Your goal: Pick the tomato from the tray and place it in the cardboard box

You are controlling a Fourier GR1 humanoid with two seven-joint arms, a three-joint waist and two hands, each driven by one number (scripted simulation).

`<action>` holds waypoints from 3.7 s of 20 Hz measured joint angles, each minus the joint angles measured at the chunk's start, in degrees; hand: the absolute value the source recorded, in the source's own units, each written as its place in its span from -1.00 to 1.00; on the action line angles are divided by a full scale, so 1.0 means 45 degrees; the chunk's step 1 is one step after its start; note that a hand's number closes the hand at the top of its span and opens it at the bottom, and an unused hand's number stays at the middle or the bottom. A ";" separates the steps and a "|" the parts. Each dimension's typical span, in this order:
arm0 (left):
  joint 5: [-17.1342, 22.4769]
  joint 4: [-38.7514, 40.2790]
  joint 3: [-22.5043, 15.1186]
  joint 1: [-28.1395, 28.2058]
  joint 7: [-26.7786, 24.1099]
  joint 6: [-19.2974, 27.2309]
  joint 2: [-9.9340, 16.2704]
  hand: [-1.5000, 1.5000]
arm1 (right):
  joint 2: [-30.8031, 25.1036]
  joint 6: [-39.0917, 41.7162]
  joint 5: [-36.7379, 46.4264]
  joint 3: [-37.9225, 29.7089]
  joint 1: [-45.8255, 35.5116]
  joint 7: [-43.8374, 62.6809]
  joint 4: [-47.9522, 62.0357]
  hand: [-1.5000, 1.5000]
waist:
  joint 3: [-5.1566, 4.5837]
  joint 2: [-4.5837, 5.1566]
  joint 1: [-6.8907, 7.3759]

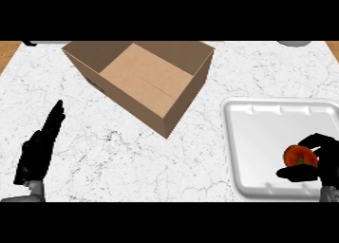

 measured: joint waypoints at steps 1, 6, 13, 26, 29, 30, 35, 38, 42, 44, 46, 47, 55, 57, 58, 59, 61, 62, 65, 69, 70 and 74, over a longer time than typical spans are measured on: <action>0.0035 -0.0093 0.0051 0.0045 0.0085 -0.0088 0.0065 0.00 | -0.0085 -0.0028 0.0130 -0.0036 -0.0024 -0.0016 -0.0115 1.00 | 0.0013 0.0006 0.0003; -0.0057 -0.0147 -0.0310 -0.0219 0.0217 -0.0228 -0.0098 0.00 | -0.1110 0.1214 0.0156 0.1052 -0.2129 -0.1956 0.1266 1.00 | 0.0039 0.0158 0.0579; -0.0273 -0.0064 -0.0671 -0.0508 0.0164 -0.0221 -0.0297 0.00 | -0.2425 0.2933 -0.0578 0.1966 -0.5930 -0.5980 0.4271 1.00 | 0.0055 0.0278 0.1002; -0.0166 0.0254 -0.0212 -0.0246 -0.0091 -0.0151 -0.0237 0.00 | -0.1299 0.3010 -0.3298 0.0143 -1.0915 -1.0193 0.7608 1.00 | 0.0044 0.0094 0.0339; -0.0180 0.0192 -0.0129 -0.0262 0.0074 -0.0140 -0.0188 0.00 | -0.0829 0.3363 -0.4147 -0.0205 -1.1584 -1.0585 0.7509 1.00 | 0.0041 0.0067 0.0253; -0.0155 0.0143 -0.0099 -0.0278 0.0143 -0.0162 -0.0172 0.00 | -0.0702 0.3547 -0.4391 -0.0299 -1.1868 -1.0573 0.7466 1.00 | 0.0040 0.0062 0.0233; -0.0140 0.0178 0.0030 -0.0174 -0.0008 -0.0225 -0.0127 0.00 | 0.0293 0.3737 -0.4896 -0.0323 -1.3139 -0.9970 0.7518 1.00 | 0.0034 0.0049 0.0186; -0.0287 0.0402 -0.0047 -0.0149 -0.0222 -0.0077 -0.0311 0.00 | 0.0968 0.3618 -0.4858 -0.0175 -1.4025 -0.9338 0.7911 1.00 | 0.0030 0.0054 0.0188; -0.0275 0.0308 -0.0025 -0.0184 -0.0181 -0.0200 -0.0262 0.00 | 0.1587 0.3183 -0.4562 -0.0123 -1.5419 -0.8813 0.9280 1.00 | 0.0028 0.0075 0.0250; -0.0310 0.0326 -0.0078 -0.0236 -0.0139 -0.0233 -0.0298 0.00 | 0.1855 0.2889 -0.4380 -0.0097 -1.5981 -0.8802 1.0134 1.00 | 0.0028 0.0092 0.0283; -0.0387 0.0447 -0.0111 -0.0416 -0.0143 -0.0192 -0.0344 0.00 | 0.2164 0.2473 -0.4163 -0.0097 -1.6563 -0.8780 1.1120 1.00 | 0.0026 0.0122 0.0339; -0.0410 0.0397 -0.0162 -0.0352 -0.0165 -0.0167 -0.0410 0.00 | 0.2224 0.2351 -0.4121 -0.0169 -1.6889 -0.8834 1.1643 1.00 | 0.0025 0.0134 0.0376; -0.0537 0.0488 -0.0307 -0.0690 -0.0213 -0.0196 -0.0506 0.00 | 0.3039 0.0995 -0.4211 0.0560 -1.8382 -0.8507 1.5037 1.00 | 0.0017 0.0233 0.0744; -0.0613 0.0358 -0.0453 -0.0625 -0.0121 -0.0209 -0.0572 0.00 | 0.3100 0.0674 -0.4234 0.0875 -1.8432 -0.8584 1.5793 1.00 | 0.0015 0.0261 0.0875; -0.0651 0.0295 -0.0497 -0.0674 -0.0063 -0.0212 -0.0575 0.00 | 0.3122 0.0526 -0.4236 0.0937 -1.8478 -0.8627 1.6165 1.00 | 0.0015 0.0288 0.0929; -0.0614 0.0227 -0.0505 -0.0678 -0.0053 -0.0293 -0.0539 0.00 | 0.3136 0.0400 -0.4357 0.0927 -1.8577 -0.8528 1.6494 -1.00 | 0.0014 0.0313 0.1019; -0.0632 0.0272 -0.0548 -0.0861 0.0026 -0.0329 -0.0553 0.00 | 0.3162 0.0244 -0.4689 0.0966 -1.8739 -0.8283 1.7066 -1.00 | 0.0012 0.0347 0.1148; -0.0641 0.0417 -0.0553 -0.0940 -0.0014 -0.0329 -0.0579 0.00 | 0.3171 0.0135 -0.4853 0.0990 -1.8760 -0.8277 1.7287 -1.00 | 0.0012 0.0355 0.1160; -0.0658 0.0564 -0.0608 -0.0881 -0.0303 -0.0353 -0.0620 0.00 | 0.3184 -0.0158 -0.5180 0.1059 -1.8885 -0.8366 1.7864 -1.00 | 0.0010 0.0401 0.1306; -0.0714 0.0701 -0.0715 -0.1019 -0.0387 -0.0319 -0.0756 0.00 | 0.3191 -0.0688 -0.5890 0.0829 -1.8779 -0.8874 1.8187 -1.00 | 0.0014 0.0432 0.1395; -0.0711 0.0675 -0.0708 -0.1050 -0.0362 -0.0333 -0.0739 0.00 | 0.3192 -0.0918 -0.6159 0.0652 -1.8782 -0.8966 1.8177 -1.00 | 0.0016 0.0440 0.1444; -0.0738 0.0569 -0.0753 -0.1043 -0.0243 -0.0312 -0.0791 0.00 | 0.3198 -0.2140 -0.7299 -0.0351 -1.8623 -0.9502 1.7984 -1.00 | 0.0028 0.0446 0.1419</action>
